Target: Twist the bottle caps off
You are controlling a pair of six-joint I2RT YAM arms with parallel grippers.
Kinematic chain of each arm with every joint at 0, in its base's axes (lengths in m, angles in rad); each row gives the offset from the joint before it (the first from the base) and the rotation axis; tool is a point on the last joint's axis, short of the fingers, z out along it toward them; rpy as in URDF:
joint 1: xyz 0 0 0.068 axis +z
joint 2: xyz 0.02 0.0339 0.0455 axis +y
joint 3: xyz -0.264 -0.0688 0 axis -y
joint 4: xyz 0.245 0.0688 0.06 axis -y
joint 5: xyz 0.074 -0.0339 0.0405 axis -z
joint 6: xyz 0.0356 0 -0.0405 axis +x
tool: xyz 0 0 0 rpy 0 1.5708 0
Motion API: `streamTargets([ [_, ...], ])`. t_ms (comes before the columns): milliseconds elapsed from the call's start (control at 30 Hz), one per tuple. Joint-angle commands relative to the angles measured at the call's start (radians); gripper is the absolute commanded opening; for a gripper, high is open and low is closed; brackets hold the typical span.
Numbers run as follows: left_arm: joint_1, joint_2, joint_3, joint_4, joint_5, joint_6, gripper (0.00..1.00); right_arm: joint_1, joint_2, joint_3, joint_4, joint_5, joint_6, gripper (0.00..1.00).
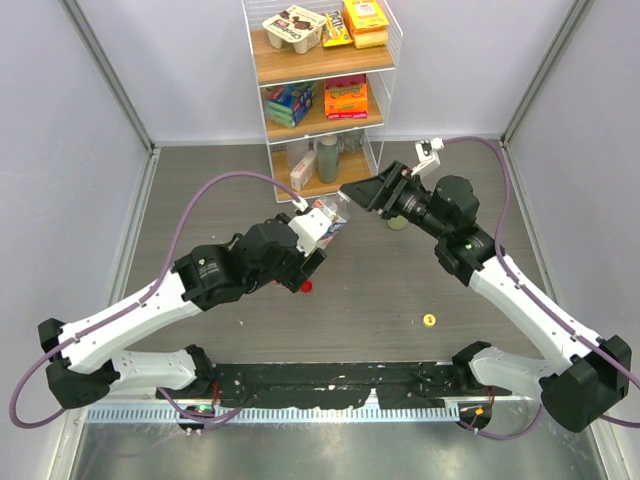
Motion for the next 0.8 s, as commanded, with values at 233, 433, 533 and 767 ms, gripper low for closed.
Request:
streamTargets([
  [233,-0.003,0.029,0.056,-0.007,-0.055,0.021,0.00,0.004,0.025,0.027,0.098,-0.048,0.066,0.58],
  [433,-0.001,0.038,0.064,-0.004,-0.055,0.019,0.00,0.004,0.037,0.016,0.101,-0.054,0.075,0.54],
  [533,-0.001,0.049,0.073,-0.010,-0.049,0.019,0.00,0.004,0.042,0.010,0.112,-0.056,0.083,0.52],
  [767,-0.003,0.067,0.087,-0.026,-0.049,0.016,0.00,0.003,0.046,0.009,0.119,-0.067,0.084,0.24],
])
